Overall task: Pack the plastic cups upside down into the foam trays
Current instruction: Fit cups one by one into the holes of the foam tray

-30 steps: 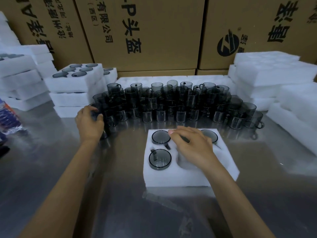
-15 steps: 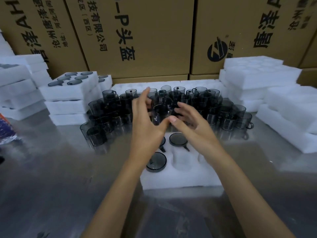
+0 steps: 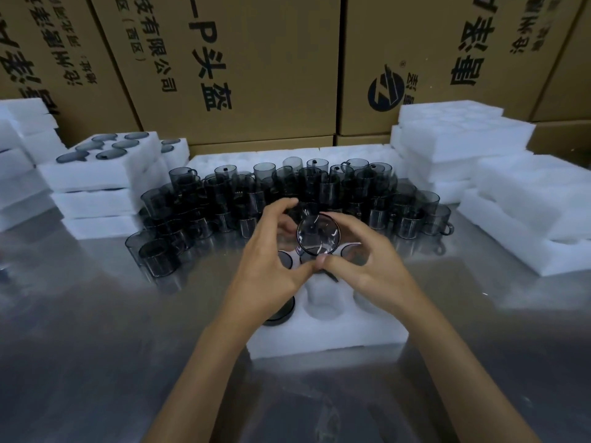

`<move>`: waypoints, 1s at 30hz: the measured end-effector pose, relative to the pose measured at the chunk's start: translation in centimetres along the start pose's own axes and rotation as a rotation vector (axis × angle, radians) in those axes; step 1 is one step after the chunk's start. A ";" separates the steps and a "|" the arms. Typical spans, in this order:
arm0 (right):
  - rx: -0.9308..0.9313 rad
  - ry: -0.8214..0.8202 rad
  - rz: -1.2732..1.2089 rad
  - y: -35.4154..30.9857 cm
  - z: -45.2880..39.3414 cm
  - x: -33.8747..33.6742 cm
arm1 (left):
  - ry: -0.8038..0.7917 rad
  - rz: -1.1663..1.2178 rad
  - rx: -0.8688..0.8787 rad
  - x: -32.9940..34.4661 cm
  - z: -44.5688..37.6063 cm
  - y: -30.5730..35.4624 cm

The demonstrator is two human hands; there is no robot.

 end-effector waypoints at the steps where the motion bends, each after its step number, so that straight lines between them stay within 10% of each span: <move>1: 0.017 -0.031 0.013 0.0 0.0 -0.2 | -0.049 0.015 -0.050 0.1 -0.1 -0.2; 10: 0.141 -0.337 0.150 1.2 0.7 -0.9 | -0.535 0.272 -0.369 -1.1 1.1 -1.5; 26: 0.219 -0.519 0.239 1.7 1.4 -1.2 | -0.448 0.247 -0.379 -0.5 1.1 -2.5; 30: 0.172 -0.226 0.346 2.0 0.6 -2.2 | -0.298 0.160 -0.338 -0.6 0.6 -2.4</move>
Point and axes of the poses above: each hand's wrist, its own z-axis away from the middle knuckle, its own x-axis out of the palm, y = z × x, the point moved 6 cm from there along -z, towards the middle knuckle, and after that the axes turned 3 degrees about -y, right-handed, at the moved point
